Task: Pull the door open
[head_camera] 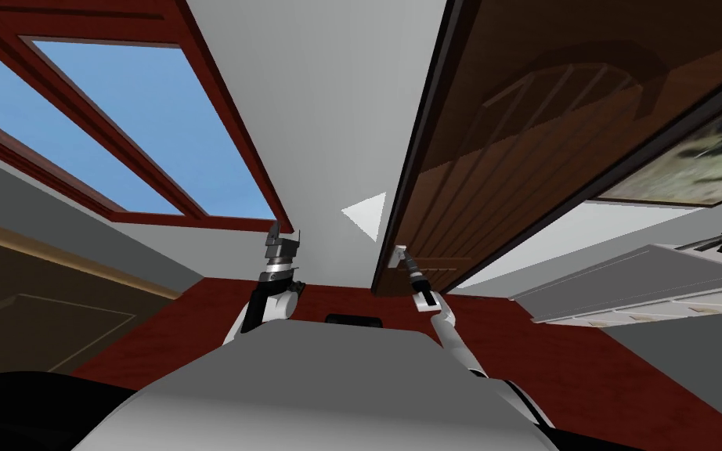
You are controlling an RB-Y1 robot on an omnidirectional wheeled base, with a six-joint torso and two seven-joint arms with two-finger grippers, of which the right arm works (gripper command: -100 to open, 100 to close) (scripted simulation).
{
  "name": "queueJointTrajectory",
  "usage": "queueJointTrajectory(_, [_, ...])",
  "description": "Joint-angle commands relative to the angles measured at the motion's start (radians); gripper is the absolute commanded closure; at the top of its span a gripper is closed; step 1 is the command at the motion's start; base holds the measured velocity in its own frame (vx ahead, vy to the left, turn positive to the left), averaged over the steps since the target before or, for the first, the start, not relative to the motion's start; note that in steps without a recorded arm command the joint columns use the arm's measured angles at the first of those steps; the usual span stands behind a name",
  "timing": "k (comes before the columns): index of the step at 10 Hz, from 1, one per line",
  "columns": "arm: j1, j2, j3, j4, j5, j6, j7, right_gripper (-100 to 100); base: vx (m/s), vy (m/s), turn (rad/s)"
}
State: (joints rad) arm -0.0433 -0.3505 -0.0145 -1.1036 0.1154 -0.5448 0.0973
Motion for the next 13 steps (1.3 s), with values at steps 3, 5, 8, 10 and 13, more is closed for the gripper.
queueJointTrajectory(3, [-0.014,0.005,0.011,0.010,-0.047,0.002,-0.078,100,-0.057,-0.031,0.063])
queueJointTrajectory(5, [-0.030,0.007,0.018,0.026,-0.107,0.008,-0.142,100,-0.080,-0.046,0.131])
queueJointTrajectory(8, [-0.046,0.009,0.026,0.042,-0.168,0.014,-0.220,100,-0.073,-0.053,0.099])
queueJointTrajectory(10, [-0.054,0.010,0.029,0.050,-0.199,0.017,-0.271,100,-0.056,-0.045,0.089])
queueJointTrajectory(13, [-0.070,0.011,0.037,0.066,-0.261,0.023,-0.343,100,-0.071,-0.036,0.104])
